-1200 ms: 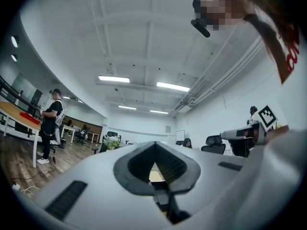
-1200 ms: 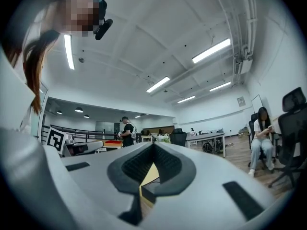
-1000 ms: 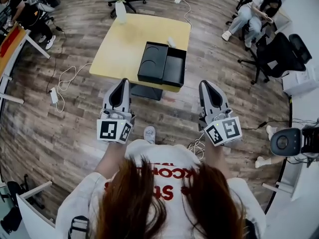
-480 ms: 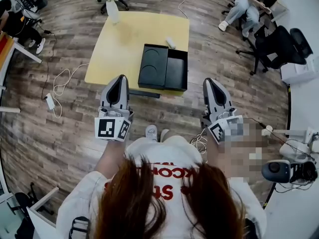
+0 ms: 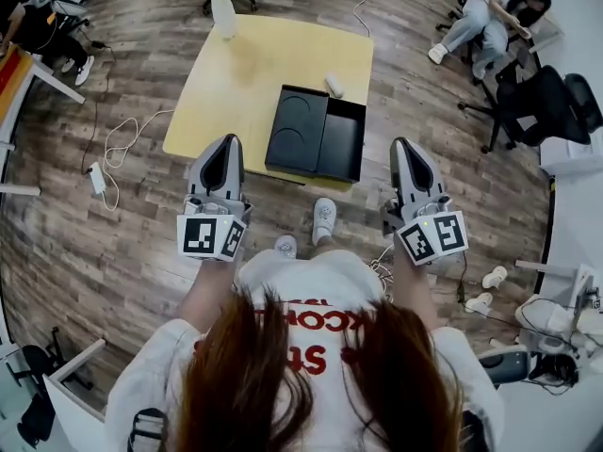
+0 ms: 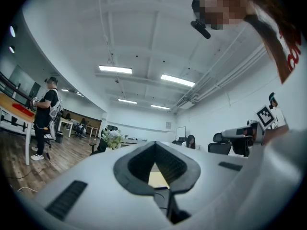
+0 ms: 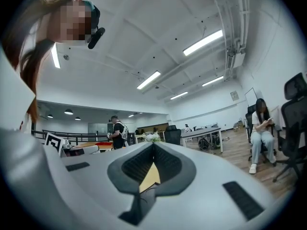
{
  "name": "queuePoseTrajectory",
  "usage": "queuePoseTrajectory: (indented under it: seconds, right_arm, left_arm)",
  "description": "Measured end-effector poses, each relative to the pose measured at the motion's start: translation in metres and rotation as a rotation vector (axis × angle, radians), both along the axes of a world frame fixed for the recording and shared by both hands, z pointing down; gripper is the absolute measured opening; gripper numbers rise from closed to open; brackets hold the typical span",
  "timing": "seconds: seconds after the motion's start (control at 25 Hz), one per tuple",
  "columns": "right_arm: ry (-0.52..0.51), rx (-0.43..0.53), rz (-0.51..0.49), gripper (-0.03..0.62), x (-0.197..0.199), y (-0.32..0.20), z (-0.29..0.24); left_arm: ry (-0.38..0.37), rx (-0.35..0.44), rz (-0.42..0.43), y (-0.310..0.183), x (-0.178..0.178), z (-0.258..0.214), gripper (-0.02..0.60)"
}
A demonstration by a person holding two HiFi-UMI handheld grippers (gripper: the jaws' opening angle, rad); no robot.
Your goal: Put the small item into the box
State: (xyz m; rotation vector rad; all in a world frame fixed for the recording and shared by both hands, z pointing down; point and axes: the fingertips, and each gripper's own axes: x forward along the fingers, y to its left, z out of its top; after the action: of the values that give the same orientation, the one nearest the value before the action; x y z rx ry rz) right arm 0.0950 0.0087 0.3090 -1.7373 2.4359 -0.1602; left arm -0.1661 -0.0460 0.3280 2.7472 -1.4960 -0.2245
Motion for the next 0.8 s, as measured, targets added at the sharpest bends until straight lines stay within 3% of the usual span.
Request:
queuePoseTrajectory:
  seconds: [0.4, 0.8]
  right_arm:
    - [-0.008, 0.039, -0.127, 0.006, 0.034, -0.077, -0.017]
    - [-0.044, 0.015, -0.249, 0.006, 0.072, -0.141, -0.003]
  left_arm:
    - [0.003, 0.034, -0.091, -0.049, 0.041, -0.018, 0.006]
    - [-0.019, 0.021, -0.200, -0.087, 0.079, -0.015, 0.006]
